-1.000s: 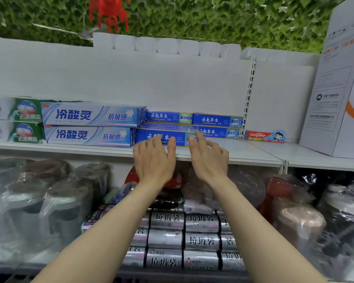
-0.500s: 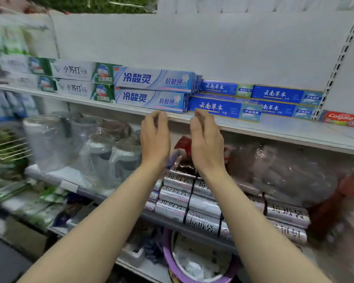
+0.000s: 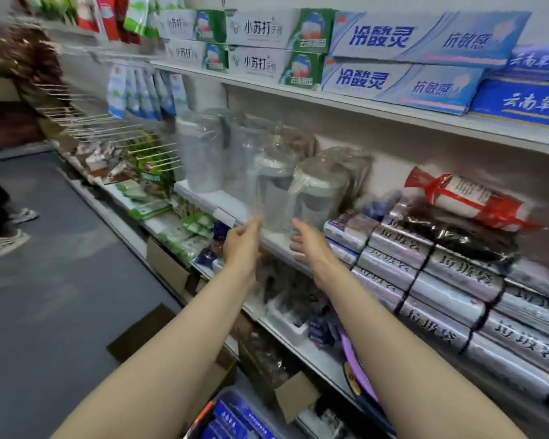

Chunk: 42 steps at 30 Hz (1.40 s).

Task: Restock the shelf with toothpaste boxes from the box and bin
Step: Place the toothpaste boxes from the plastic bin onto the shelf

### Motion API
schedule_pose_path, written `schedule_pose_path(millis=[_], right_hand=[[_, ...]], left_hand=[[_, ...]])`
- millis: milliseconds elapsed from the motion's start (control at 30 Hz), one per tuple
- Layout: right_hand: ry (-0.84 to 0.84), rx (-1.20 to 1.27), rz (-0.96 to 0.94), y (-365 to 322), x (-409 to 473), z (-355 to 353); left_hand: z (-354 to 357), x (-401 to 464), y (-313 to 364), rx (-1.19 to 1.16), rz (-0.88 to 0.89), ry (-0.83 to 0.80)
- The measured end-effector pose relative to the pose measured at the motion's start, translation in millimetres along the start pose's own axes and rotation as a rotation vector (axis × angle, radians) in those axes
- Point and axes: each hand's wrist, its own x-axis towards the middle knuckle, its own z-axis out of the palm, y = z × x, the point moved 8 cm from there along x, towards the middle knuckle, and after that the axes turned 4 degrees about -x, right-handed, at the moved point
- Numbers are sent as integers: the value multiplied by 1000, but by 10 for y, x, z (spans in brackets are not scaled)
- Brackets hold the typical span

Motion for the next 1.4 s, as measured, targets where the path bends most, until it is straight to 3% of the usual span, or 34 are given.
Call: schedule_pose_path(millis=[333,567,800,1000,1067,1200,1400], right_hand=[[19,-113,204,1015,471,898],[51,-159,481,2369,496,1232],[28,-253,695,4181,385,1441],[-65,-303,872,5799,211,1658],[-81,-343,883,6257,200,1689],[-82,-353,915,6982,225,1731],[-44,-298,816,7594,388,1843]], left_hand=[[-866,834,-977,180,-208,14],[-1452,1086,-1984,366,-353,100],[-2189,980,-3551,394,-571,223],[-2767,771,-5203,455,-749,206],[-2976,674,-5835,454,-821,212],[-3068,589,-6395,446,-876,268],[-3087,664,-7165,432,-942,257]])
